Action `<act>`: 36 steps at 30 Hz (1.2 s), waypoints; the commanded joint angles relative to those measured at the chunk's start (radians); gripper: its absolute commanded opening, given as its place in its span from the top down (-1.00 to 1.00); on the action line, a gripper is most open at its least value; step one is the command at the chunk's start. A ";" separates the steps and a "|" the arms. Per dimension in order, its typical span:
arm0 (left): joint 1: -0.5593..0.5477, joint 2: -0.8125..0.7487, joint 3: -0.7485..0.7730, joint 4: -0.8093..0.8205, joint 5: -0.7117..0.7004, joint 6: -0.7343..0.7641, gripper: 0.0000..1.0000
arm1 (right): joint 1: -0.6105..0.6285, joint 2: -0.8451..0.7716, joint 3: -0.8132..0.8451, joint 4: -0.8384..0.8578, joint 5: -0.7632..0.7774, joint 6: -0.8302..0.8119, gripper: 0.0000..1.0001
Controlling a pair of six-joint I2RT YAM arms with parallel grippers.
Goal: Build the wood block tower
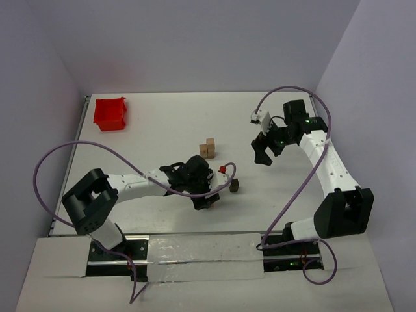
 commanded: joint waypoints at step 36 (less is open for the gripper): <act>0.496 -0.057 0.547 -0.802 0.349 0.563 0.90 | -0.042 0.102 0.093 0.031 -0.123 0.027 -0.99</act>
